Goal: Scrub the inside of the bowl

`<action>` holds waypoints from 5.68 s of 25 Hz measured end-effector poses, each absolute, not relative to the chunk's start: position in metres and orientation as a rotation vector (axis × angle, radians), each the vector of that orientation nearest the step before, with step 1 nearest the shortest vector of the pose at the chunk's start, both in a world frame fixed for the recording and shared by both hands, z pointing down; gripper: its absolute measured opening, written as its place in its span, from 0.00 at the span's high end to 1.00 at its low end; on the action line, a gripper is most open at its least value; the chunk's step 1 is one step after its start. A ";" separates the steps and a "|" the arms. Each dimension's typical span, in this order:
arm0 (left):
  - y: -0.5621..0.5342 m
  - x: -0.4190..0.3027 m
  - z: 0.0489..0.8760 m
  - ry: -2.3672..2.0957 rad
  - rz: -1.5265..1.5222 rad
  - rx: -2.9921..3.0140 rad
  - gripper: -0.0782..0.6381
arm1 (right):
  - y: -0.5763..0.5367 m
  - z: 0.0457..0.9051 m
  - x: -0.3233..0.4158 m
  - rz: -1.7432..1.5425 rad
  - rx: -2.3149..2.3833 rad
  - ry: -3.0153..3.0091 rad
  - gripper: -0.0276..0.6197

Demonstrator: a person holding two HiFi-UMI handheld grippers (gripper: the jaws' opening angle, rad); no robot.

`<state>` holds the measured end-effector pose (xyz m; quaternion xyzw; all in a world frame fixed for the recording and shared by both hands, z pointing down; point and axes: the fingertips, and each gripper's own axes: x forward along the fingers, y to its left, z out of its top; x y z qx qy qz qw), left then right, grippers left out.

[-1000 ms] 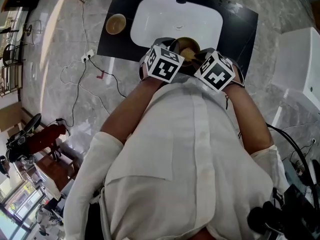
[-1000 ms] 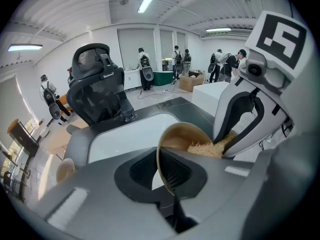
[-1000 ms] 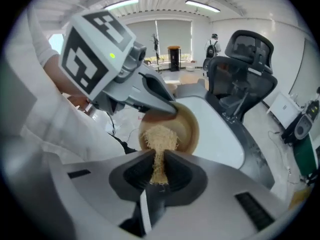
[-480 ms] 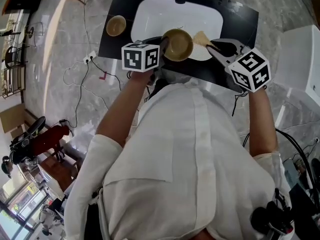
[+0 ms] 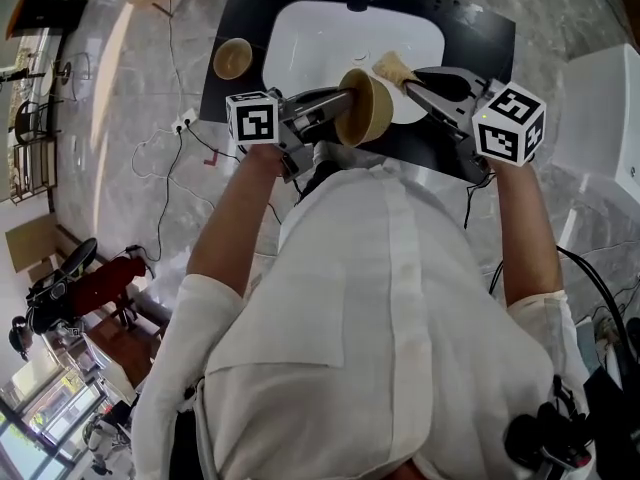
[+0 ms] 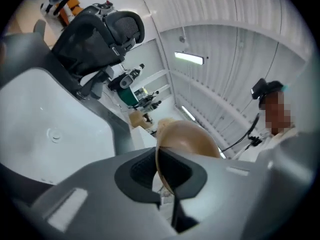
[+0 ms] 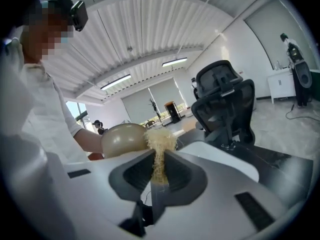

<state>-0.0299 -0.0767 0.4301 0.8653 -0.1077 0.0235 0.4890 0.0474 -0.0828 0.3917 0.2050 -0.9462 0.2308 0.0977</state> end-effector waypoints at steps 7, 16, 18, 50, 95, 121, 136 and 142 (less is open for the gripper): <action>-0.062 -0.020 0.419 -0.101 -0.014 2.054 0.88 | -0.070 0.366 0.025 0.685 0.454 -2.893 0.88; -0.066 -0.026 0.432 -0.149 -0.024 2.018 0.87 | -0.047 0.341 0.023 0.560 0.338 -2.954 0.88; -0.069 -0.026 0.432 -0.150 -0.049 2.000 0.87 | -0.041 0.336 0.022 0.542 0.307 -2.973 0.88; -0.061 -0.008 0.395 0.032 -0.194 2.006 0.87 | -0.003 0.402 -0.002 0.289 0.015 -2.659 0.88; -0.074 -0.024 0.406 -0.048 -0.226 1.918 0.87 | 0.017 0.313 0.003 0.387 -0.138 -3.066 0.88; -0.046 -0.013 0.401 0.101 -0.054 2.044 0.87 | -0.028 0.400 0.020 0.263 0.123 -2.635 0.88; -0.049 -0.012 0.428 -0.001 0.044 2.041 0.87 | -0.046 0.357 0.034 0.215 0.367 -2.781 0.88; -0.059 -0.019 0.428 -0.046 -0.034 2.004 0.87 | -0.025 0.331 0.028 0.209 0.269 -2.891 0.88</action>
